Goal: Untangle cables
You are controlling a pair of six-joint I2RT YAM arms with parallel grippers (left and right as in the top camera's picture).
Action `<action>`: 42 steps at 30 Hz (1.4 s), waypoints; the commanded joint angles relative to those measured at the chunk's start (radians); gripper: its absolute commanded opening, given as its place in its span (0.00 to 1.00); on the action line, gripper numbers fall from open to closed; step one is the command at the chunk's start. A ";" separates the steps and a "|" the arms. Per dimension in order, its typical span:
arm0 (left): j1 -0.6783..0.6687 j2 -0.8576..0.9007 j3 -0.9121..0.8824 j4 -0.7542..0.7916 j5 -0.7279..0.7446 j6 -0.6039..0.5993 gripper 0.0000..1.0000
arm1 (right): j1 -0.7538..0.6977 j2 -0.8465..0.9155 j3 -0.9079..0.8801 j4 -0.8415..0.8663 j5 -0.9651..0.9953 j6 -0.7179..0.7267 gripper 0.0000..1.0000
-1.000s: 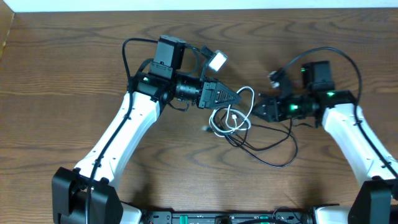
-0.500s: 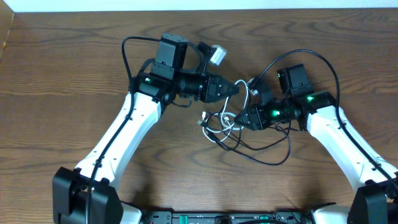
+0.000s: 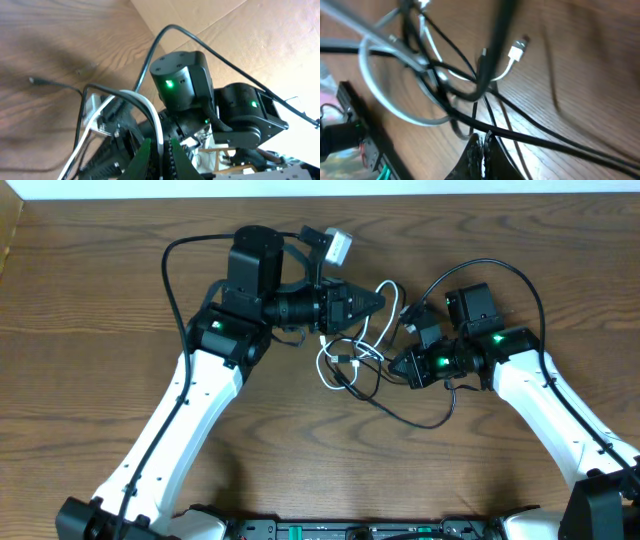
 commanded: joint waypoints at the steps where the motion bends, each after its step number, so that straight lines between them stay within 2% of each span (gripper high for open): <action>1: 0.000 -0.007 0.000 -0.052 -0.031 -0.006 0.08 | 0.003 -0.021 0.002 0.006 0.035 0.032 0.14; 3: -0.002 -0.007 0.000 -0.106 -0.086 0.007 0.07 | 0.004 -0.021 0.002 0.016 -0.001 0.035 0.29; 5: -0.002 -0.006 0.000 -0.164 -0.156 0.019 0.08 | 0.004 -0.021 0.002 0.031 -0.051 0.035 0.36; 7: -0.002 -0.006 0.000 -0.204 -0.223 0.019 0.07 | 0.004 -0.021 0.002 0.044 -0.097 0.034 0.38; 10: -0.002 -0.006 0.000 -0.238 -0.282 0.018 0.08 | 0.004 -0.021 0.002 0.057 -0.139 0.034 0.38; 18: -0.002 -0.006 0.000 -0.208 -0.276 -0.024 0.07 | 0.005 -0.021 0.002 0.056 -0.146 0.034 0.39; 26: -0.002 -0.006 0.000 -0.084 -0.093 -0.159 0.08 | 0.004 -0.020 0.002 0.079 -0.130 -0.003 0.42; 38: -0.002 -0.006 0.000 -0.077 -0.042 -0.237 0.07 | 0.004 -0.020 0.002 0.145 -0.111 -0.003 0.41; 42: -0.002 -0.006 0.000 -0.073 -0.042 -0.276 0.08 | 0.005 -0.020 0.002 0.141 -0.112 -0.002 0.35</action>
